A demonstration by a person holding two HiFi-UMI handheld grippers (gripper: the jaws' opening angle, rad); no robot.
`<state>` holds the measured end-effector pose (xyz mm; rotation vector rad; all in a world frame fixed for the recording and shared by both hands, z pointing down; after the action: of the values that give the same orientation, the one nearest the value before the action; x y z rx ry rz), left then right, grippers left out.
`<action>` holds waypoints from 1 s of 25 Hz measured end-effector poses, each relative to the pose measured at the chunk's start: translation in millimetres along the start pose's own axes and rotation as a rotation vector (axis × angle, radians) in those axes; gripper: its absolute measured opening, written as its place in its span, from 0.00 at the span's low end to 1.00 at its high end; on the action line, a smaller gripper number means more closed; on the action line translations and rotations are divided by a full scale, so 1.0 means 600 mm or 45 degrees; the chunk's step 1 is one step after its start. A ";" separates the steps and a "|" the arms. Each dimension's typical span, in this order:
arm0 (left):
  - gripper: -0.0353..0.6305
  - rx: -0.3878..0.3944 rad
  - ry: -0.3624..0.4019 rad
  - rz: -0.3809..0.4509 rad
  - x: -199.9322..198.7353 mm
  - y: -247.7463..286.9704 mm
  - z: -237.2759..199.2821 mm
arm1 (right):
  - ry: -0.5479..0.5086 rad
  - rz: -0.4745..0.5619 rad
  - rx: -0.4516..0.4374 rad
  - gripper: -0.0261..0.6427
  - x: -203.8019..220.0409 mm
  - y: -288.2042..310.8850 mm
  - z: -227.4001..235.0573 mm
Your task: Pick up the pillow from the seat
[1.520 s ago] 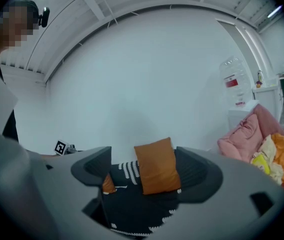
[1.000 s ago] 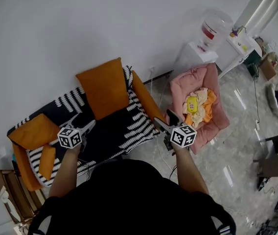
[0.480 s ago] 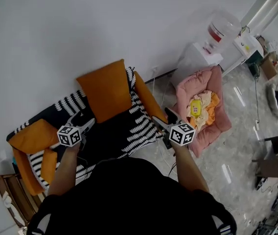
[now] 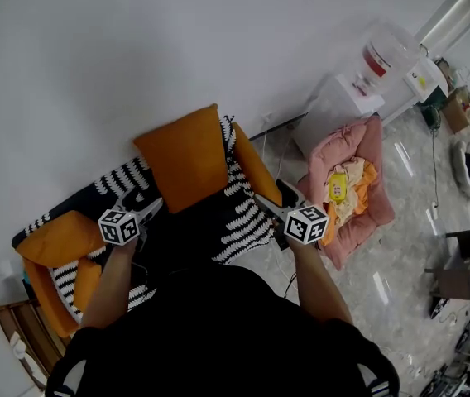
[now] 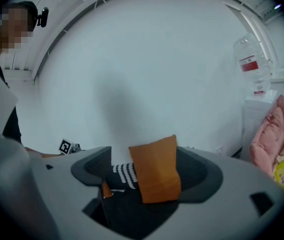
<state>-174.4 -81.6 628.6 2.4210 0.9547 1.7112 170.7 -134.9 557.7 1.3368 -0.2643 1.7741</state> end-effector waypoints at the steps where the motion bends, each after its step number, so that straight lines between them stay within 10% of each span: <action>1: 0.68 0.002 -0.003 -0.004 -0.002 0.002 -0.008 | 0.001 -0.004 0.000 0.64 -0.001 0.009 -0.002; 25: 0.68 0.076 -0.033 -0.062 -0.028 0.054 -0.156 | -0.004 -0.079 0.064 0.64 -0.009 0.159 -0.011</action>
<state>-243.6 -146.0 663.1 2.4286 1.0670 1.6548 96.0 -190.6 580.7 1.3695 -0.1791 1.7371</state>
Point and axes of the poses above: the fingertips, and each gripper's own axes: y forward along the fingers, z to its right, x out of its underside, the point moved 1 cm from there along -y, backward along the fingers, and after that the axes turned 3 degrees about z, right-handed, at the moved point
